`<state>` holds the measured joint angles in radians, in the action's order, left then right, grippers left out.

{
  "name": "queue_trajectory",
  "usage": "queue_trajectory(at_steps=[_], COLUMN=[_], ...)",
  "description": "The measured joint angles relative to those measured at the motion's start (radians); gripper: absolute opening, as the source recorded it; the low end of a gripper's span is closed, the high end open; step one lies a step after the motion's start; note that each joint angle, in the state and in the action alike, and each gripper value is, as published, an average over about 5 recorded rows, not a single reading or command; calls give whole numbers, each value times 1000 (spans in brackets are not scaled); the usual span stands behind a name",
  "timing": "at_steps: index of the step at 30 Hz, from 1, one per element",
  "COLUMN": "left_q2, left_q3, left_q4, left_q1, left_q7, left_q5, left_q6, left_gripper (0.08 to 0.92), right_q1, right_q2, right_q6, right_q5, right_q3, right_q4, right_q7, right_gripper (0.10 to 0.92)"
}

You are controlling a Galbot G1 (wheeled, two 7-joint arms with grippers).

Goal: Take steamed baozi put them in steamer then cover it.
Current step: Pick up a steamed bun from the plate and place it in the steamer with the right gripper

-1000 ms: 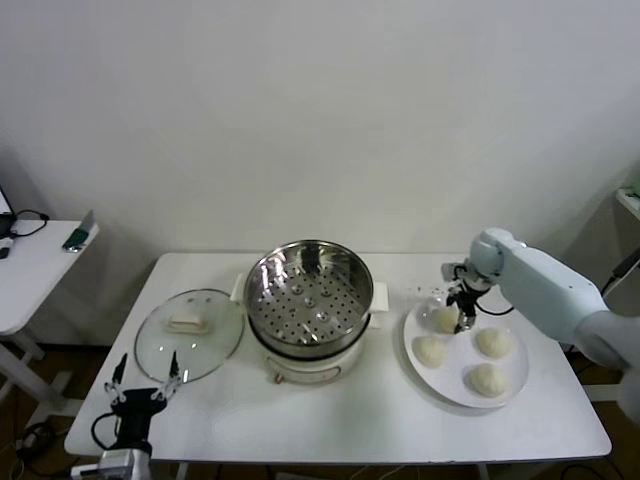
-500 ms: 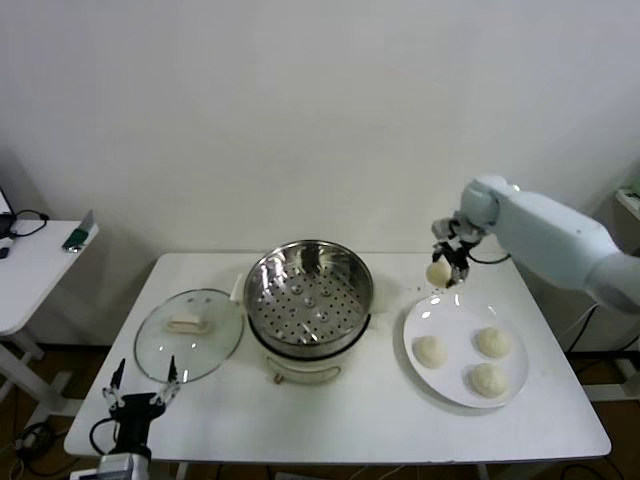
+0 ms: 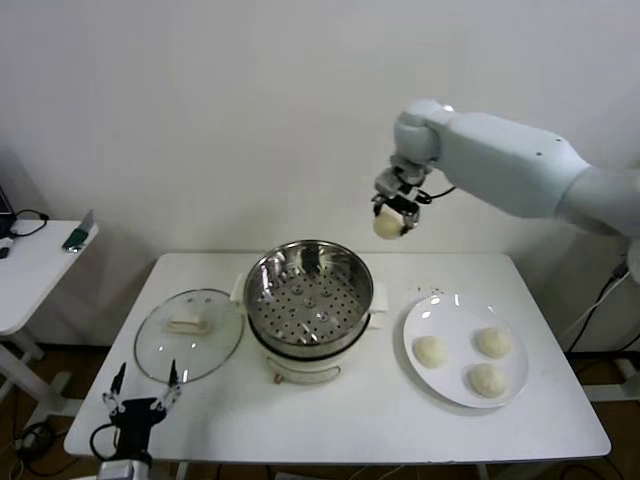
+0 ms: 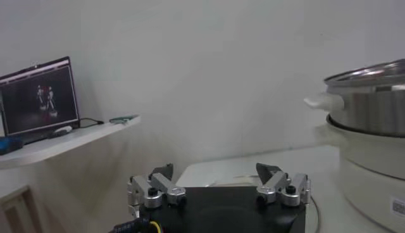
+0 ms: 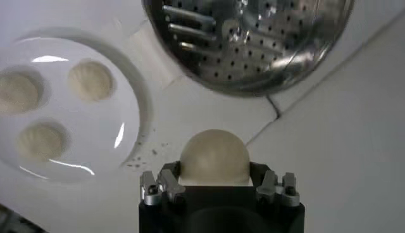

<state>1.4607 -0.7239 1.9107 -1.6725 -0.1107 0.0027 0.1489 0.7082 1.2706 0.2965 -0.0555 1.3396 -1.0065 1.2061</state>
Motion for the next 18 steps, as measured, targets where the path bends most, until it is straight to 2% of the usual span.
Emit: queue_trajectory(at_steps=[10,18], left_q2=[4,8], left_q3=[-1,2], left_q4=[25,46], left_q1=[-14,-12], left_q7=[-4,-3], left_q5=[-1,0], left_q6=[-5,-17], left_gripper=[823,823], right_q1=[-77,-166], right_q2=[171,229], right_q6=[125,179], right_q5=[-188,-304], right_q3=[-27,-46], right_q4=[39,74], right_q7=[-37,-56], right_gripper=[704,704])
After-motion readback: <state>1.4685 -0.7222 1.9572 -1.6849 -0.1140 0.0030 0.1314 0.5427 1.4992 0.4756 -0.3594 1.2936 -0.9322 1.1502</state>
